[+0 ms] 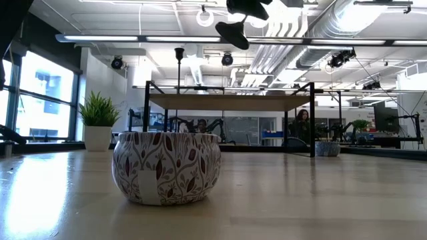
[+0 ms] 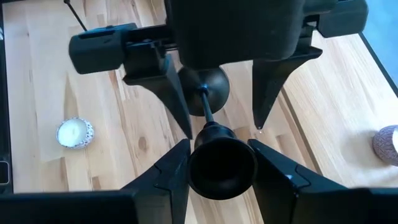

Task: Pick & Place candle stick holders
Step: Put the right candle holder on the shelf

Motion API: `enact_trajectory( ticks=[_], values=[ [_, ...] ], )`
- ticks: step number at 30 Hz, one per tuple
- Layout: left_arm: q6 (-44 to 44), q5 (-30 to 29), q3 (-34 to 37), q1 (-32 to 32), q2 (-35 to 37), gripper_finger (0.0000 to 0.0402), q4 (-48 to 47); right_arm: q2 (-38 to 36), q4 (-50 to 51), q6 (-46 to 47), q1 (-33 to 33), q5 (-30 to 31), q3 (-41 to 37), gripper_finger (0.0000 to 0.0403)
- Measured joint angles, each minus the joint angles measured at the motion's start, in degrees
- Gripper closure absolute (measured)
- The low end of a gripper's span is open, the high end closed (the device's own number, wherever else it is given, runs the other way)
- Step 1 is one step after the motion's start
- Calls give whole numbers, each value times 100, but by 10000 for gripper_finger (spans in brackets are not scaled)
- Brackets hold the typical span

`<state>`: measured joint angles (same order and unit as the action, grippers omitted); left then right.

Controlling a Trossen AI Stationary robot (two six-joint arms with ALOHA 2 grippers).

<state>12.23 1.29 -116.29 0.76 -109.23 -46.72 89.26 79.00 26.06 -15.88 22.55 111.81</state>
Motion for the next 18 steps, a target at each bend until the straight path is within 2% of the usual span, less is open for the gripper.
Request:
enact_trajectory(
  ticks=[7,18],
  values=[
    [151,5,0,0,0,189,5,1,0,0,0,0,0,272],
    [409,42,0,-2,0,357,-56,4,0,-14,1,28,-2,272]
  ],
)
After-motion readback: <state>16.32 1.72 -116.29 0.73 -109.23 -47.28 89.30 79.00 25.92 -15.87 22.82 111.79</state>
